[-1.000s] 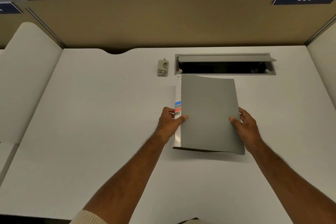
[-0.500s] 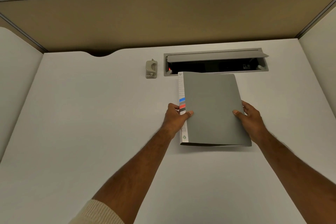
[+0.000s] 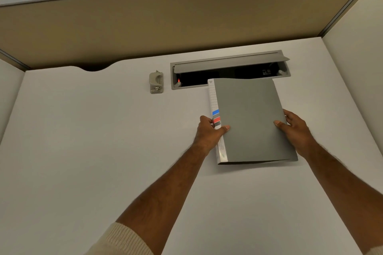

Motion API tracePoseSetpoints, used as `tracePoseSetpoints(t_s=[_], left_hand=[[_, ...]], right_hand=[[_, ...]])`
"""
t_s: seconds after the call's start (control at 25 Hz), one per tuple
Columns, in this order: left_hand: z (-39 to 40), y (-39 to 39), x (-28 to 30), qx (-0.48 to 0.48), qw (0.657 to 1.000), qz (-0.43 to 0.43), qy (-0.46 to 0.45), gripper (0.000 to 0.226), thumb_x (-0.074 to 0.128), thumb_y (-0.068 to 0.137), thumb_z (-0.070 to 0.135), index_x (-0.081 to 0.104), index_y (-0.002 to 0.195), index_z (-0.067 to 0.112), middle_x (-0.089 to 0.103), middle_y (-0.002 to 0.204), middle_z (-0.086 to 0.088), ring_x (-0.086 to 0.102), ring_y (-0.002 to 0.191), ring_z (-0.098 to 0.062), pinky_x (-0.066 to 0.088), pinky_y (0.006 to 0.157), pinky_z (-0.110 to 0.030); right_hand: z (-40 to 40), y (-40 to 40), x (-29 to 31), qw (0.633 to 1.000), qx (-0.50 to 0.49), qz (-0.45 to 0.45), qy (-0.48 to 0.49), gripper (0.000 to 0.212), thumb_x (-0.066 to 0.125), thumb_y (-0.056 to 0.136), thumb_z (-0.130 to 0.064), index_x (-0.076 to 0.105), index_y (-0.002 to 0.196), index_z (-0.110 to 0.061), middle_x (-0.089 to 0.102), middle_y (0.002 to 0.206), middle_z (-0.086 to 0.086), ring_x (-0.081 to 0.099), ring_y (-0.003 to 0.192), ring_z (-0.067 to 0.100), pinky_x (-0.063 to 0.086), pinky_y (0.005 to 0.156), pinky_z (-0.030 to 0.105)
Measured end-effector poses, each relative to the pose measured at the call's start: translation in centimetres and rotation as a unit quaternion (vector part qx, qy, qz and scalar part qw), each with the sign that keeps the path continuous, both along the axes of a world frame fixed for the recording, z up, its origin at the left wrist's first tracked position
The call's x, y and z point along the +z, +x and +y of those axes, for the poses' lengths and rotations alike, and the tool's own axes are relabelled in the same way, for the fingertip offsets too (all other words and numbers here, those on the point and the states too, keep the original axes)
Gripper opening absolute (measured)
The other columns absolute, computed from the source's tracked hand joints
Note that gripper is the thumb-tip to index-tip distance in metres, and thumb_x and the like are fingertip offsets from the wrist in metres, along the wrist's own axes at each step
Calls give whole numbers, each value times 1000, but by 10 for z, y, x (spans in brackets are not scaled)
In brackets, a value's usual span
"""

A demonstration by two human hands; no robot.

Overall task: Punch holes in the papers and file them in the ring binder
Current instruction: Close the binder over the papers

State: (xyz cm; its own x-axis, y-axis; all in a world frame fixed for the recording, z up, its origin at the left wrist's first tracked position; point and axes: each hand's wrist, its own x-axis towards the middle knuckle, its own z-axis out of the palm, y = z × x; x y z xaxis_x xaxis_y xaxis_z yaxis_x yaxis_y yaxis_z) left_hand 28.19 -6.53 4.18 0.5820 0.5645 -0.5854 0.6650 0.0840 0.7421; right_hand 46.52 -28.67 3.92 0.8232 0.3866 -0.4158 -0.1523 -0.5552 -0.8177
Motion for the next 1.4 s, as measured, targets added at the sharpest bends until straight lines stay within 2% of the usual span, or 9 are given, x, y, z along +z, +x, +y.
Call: tracePoseSetpoints(t_s=[0.24, 0.44, 0.6, 0.76, 1.08, 1.28, 1.4], left_hand=[[-20, 31, -3, -31, 999, -7, -14, 59, 79, 86, 42, 40, 120, 14, 58, 116, -8, 64, 100, -23, 59, 93, -44], [-28, 51, -4, -51, 999, 0, -6, 60, 78, 87, 42, 39, 122, 14, 56, 119, -10, 65, 102, -24, 60, 92, -42], [-28, 58, -10, -66, 998, 15, -5, 62, 79, 85, 43, 38, 122, 15, 57, 117, -11, 65, 99, -24, 61, 90, -45], [-30, 58, -12, -62, 998, 14, -10, 62, 80, 85, 43, 39, 122, 14, 58, 117, -11, 64, 96, -22, 61, 89, -46], [-36, 62, -10, -55, 998, 16, -9, 64, 79, 85, 42, 39, 125, 11, 58, 118, -13, 63, 93, -20, 62, 87, -42], [-37, 60, -9, -61, 998, 23, 1, 63, 79, 86, 44, 39, 123, 12, 59, 115, -11, 63, 91, -19, 59, 82, -36], [-35, 59, -9, -59, 998, 21, -2, 66, 81, 82, 46, 41, 121, 11, 59, 109, -7, 63, 87, -16, 60, 77, -33]], right_hand=[[-19, 24, -4, 997, -31, -31, -66, 47, 66, 96, -27, 49, 139, -18, 59, 134, 7, 60, 106, 25, 48, 87, 37], [-28, 36, -11, 994, -29, -50, -91, 50, 64, 98, -28, 47, 143, -16, 57, 138, 14, 59, 111, 29, 48, 93, 40], [-31, 46, -15, 991, -2, -67, -114, 56, 62, 99, -30, 43, 149, -16, 53, 144, 15, 55, 125, 36, 45, 105, 47], [-30, 56, -15, 989, 9, -65, -130, 58, 61, 100, -24, 40, 152, -9, 48, 149, 17, 51, 131, 37, 39, 109, 42], [-27, 75, -25, 982, 39, -59, -172, 61, 58, 101, -26, 36, 154, -7, 36, 157, 20, 44, 138, 39, 32, 119, 46], [-26, 75, -31, 966, 44, -98, -237, 58, 55, 102, -32, 39, 153, -10, 38, 149, 25, 42, 136, 45, 30, 118, 47], [-22, 70, -28, 946, 57, -149, -281, 55, 55, 101, -33, 43, 150, -11, 40, 145, 26, 41, 132, 48, 35, 112, 54]])
